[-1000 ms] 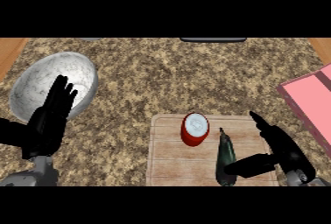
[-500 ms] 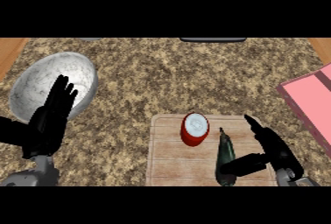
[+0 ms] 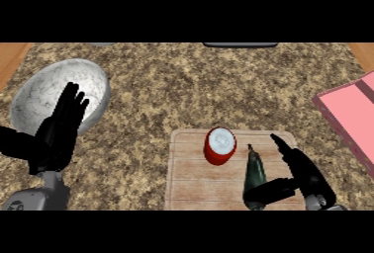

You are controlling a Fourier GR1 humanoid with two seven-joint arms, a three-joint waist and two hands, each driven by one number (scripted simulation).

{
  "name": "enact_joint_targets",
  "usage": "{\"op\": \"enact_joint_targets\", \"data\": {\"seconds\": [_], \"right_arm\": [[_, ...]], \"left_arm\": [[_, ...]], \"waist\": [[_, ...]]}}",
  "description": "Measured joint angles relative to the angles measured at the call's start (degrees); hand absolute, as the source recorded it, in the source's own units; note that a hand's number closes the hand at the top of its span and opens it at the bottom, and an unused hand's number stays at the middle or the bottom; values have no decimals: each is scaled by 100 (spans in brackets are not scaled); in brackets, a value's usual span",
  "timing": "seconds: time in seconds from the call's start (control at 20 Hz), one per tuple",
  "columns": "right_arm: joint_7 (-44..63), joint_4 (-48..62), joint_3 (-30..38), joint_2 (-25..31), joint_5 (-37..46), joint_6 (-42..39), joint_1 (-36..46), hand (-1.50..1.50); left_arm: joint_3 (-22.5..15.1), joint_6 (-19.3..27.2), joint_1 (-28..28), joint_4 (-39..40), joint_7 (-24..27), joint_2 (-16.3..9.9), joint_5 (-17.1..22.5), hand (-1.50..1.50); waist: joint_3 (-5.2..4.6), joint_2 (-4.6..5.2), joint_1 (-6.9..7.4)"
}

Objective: Pick the eggplant from the cutting board and place it in the cardboard box

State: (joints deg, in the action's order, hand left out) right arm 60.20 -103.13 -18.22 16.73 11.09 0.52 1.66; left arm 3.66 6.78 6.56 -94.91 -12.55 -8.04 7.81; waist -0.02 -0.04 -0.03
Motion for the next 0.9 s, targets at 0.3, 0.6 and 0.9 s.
{"op": "enact_joint_targets", "data": {"seconds": [0.3, 0.6, 0.9], "right_arm": [[-117, 416, 58, -277, 236, -120, 169, -150], [-199, 392, 27, -479, 539, -190, 57, 150], [-366, 332, -72, -464, 972, -289, 21, 150]], "left_arm": [[-38, 19, 52, -53, -76, 66, -101, 0], [44, -51, 4, -13, -2, 90, -91, 0], [83, -141, -99, -135, -57, 74, -61, 0]], "waist": [[-25, -20, -1], [-32, -31, 2], [-48, -40, -6]]}}
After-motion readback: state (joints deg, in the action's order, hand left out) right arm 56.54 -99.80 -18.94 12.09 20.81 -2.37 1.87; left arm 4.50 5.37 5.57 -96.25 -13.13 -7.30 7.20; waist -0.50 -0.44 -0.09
